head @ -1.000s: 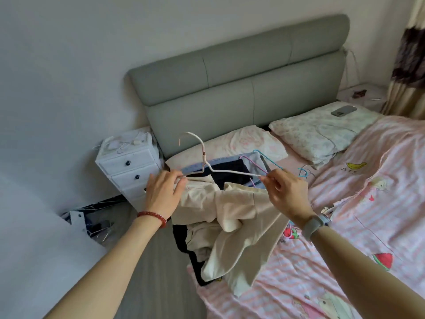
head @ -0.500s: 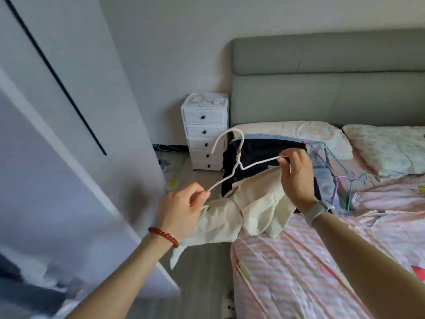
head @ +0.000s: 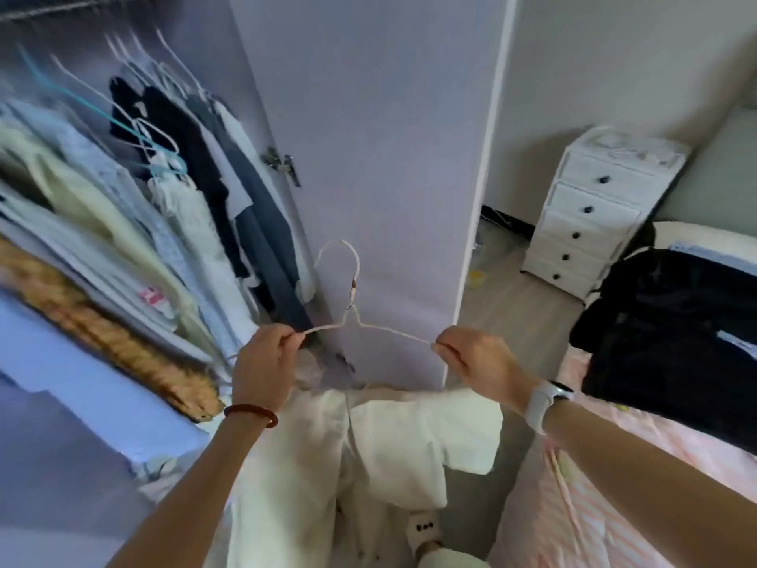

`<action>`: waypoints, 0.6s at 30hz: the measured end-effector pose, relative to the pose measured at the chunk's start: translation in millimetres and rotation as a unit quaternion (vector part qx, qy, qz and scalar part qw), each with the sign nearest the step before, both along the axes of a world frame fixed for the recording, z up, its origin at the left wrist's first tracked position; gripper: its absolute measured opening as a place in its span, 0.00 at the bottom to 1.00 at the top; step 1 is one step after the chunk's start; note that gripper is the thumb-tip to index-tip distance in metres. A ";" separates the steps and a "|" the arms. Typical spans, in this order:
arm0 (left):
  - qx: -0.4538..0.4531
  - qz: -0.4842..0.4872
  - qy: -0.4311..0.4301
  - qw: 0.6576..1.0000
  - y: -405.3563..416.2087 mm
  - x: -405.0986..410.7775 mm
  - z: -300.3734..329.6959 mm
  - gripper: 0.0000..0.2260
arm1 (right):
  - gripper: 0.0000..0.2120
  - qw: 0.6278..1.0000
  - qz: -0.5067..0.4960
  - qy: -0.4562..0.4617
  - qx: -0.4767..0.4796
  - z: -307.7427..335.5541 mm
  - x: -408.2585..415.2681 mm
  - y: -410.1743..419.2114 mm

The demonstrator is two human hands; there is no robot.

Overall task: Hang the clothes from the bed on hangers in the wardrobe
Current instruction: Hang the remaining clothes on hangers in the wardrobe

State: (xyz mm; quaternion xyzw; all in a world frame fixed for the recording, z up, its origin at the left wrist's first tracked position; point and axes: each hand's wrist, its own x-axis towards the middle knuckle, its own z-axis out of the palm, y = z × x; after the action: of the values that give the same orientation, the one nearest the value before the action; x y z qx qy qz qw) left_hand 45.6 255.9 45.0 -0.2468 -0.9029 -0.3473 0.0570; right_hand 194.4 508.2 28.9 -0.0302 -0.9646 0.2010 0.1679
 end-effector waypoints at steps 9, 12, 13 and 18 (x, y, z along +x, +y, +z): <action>-0.003 0.253 0.079 0.964 -156.2 -31.8 23.2 0.20 | 0.23 0.955 0.279 -0.017 -0.103 44.7 -117.1 -146.4; 0.022 0.366 0.073 0.928 -178.2 -35.3 47.7 0.17 | 0.19 0.931 0.332 0.022 -0.146 67.3 -147.9 -187.4; 0.038 0.397 0.073 0.914 -183.9 -35.6 55.1 0.16 | 0.16 0.925 0.347 0.031 -0.149 72.1 -158.1 -198.5; 0.068 0.469 0.120 0.873 -217.7 -27.3 82.2 0.15 | 0.08 0.910 0.384 0.012 -0.157 88.9 -194.9 -245.2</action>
State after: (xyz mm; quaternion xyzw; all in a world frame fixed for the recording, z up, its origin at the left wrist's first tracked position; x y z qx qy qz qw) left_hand 18.3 38.2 127.2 0.1700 -0.8731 -0.3082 0.3374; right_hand -0.5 263.0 117.8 0.3188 -0.8557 0.3992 0.0823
